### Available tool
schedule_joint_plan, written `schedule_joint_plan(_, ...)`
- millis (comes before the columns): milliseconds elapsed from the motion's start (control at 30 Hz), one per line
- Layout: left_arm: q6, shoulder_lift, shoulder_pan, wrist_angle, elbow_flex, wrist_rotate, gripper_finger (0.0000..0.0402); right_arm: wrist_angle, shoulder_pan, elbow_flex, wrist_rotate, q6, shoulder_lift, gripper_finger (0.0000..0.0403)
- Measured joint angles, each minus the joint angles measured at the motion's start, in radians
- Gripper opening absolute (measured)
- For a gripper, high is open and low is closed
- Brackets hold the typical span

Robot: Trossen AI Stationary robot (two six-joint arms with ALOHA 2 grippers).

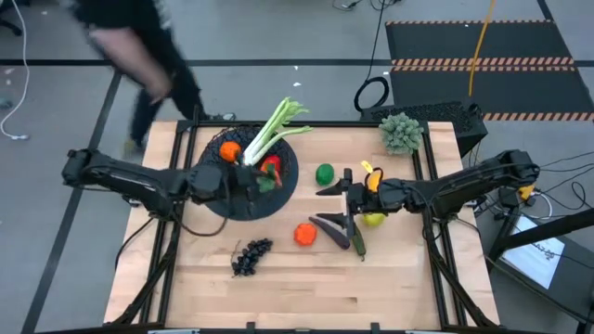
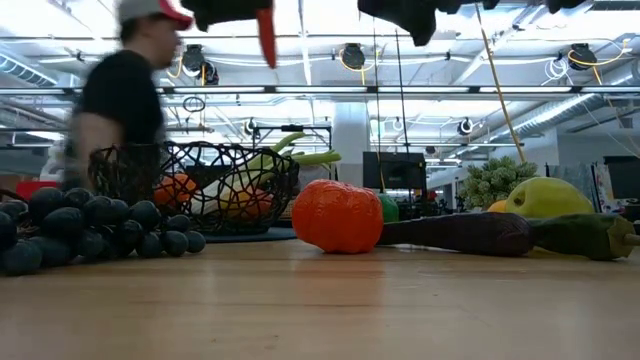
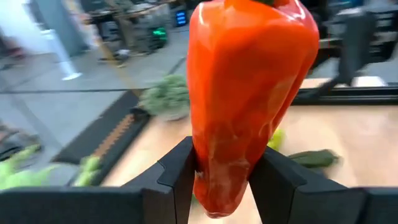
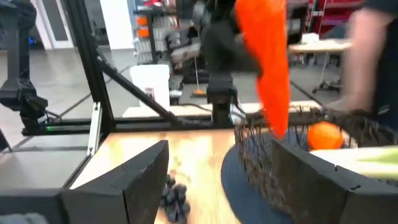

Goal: Build produce basket
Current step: Put the orange carrot into the black basket

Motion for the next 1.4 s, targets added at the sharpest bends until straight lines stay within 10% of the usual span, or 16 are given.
schedule_joint_plan(300, -0.061, -0.177, 0.119, -0.289, 0.000, -0.099, 0.0134, -0.052, 0.000, 0.000, 0.001, 0.017, -0.013, 0.0259)
schedule_joint_plan(733, -0.261, -0.065, 0.310, -0.487, 0.000, -0.081, 0.0134, -0.052, 0.000, 0.000, 0.000, 0.017, -0.013, 0.0258)
schedule_joint_plan(1400, -0.365, 0.013, 0.693, -0.133, -0.189, -0.060, 0.0134, -0.095, 0.005, 0.000, -0.002, 0.017, -0.013, 0.0258)
